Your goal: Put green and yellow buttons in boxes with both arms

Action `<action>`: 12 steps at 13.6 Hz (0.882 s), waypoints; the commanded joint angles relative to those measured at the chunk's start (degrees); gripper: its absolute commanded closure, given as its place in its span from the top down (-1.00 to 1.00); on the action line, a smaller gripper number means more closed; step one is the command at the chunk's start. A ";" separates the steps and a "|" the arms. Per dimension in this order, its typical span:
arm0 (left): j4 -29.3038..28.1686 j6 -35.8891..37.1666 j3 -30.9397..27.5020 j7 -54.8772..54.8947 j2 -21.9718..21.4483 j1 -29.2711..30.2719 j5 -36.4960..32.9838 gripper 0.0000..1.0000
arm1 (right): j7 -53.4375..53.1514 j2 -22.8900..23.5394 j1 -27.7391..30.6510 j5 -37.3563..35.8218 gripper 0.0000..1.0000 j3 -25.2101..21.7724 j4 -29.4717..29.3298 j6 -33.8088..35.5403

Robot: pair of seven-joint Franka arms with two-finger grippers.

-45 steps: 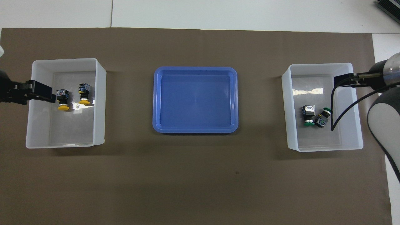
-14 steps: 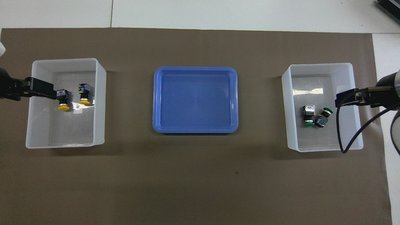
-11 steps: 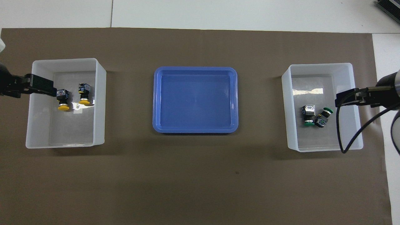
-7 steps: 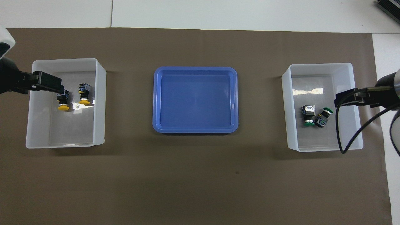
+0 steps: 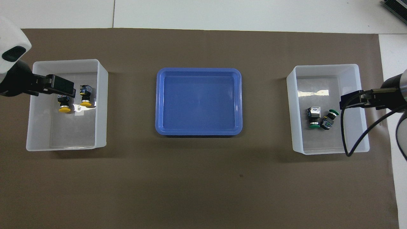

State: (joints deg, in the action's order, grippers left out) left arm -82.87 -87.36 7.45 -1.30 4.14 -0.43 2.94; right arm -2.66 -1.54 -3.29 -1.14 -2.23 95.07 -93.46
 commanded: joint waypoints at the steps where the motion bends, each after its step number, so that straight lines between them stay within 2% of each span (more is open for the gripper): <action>1: 5.44 3.87 -0.86 -0.45 2.98 -0.19 -2.05 1.00 | -1.29 -1.01 0.21 1.49 1.00 0.21 0.82 0.65; 12: 5.35 3.08 -0.95 -0.45 2.89 -0.18 -4.16 1.00 | -0.68 -1.01 0.21 1.49 1.00 0.30 0.82 0.39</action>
